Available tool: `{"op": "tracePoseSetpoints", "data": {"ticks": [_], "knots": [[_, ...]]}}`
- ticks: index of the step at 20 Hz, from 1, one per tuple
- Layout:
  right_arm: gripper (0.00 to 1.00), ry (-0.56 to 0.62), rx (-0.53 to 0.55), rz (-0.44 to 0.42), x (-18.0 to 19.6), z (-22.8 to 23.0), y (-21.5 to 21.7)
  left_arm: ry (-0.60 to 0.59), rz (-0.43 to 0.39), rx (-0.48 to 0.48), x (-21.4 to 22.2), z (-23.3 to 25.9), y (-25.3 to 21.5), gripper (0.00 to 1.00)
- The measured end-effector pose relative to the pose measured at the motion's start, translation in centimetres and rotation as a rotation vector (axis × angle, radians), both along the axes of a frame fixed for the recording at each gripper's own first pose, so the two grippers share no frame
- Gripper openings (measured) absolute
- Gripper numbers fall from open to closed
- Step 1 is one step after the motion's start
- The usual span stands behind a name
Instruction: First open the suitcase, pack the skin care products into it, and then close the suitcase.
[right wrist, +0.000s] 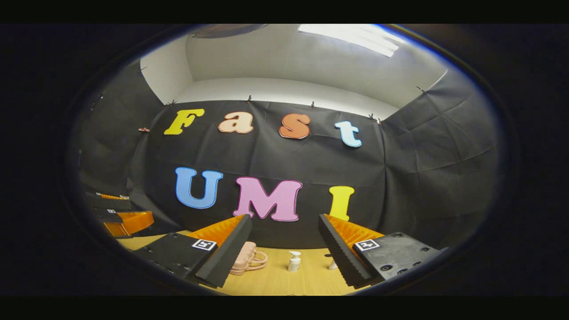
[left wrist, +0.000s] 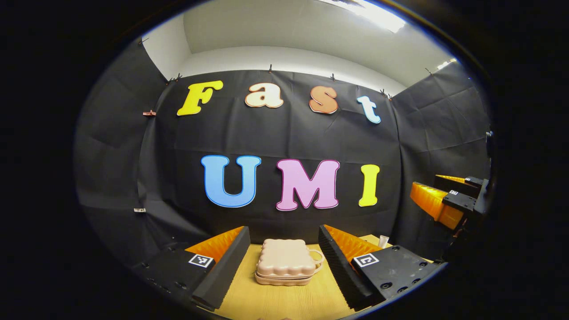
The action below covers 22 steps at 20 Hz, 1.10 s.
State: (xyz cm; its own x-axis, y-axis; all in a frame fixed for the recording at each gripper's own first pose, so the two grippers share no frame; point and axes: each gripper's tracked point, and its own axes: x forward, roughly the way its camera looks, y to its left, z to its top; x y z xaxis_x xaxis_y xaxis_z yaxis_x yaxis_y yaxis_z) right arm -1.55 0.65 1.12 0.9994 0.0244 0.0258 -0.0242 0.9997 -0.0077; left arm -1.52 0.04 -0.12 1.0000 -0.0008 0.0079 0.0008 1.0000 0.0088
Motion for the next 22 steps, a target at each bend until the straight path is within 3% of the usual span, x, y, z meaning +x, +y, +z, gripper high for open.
{"op": "tracePoseSetpoints", "data": {"ticks": [4, 10, 18, 22], "knots": [[0.96, 0.006, 0.006, 0.002, 0.2, -0.2, -0.1, 0.025, -0.010, 0.000, 0.8, -0.8, -0.4, 0.99], [0.95, 0.016, -0.013, -0.024, 1.6, -1.0, -2.1, 0.111, -0.112, -0.006, 4.4, -4.4, -3.8, 0.99], [0.96, 0.060, -0.027, -0.022, 6.9, -4.4, -6.4, 0.188, -0.171, 0.061, 15.0, -9.5, -10.5, 0.99], [0.96, 0.068, -0.034, -0.009, 11.3, -6.7, -9.1, 0.246, -0.150, 0.091, 21.2, -13.7, -13.3, 0.99]]}}
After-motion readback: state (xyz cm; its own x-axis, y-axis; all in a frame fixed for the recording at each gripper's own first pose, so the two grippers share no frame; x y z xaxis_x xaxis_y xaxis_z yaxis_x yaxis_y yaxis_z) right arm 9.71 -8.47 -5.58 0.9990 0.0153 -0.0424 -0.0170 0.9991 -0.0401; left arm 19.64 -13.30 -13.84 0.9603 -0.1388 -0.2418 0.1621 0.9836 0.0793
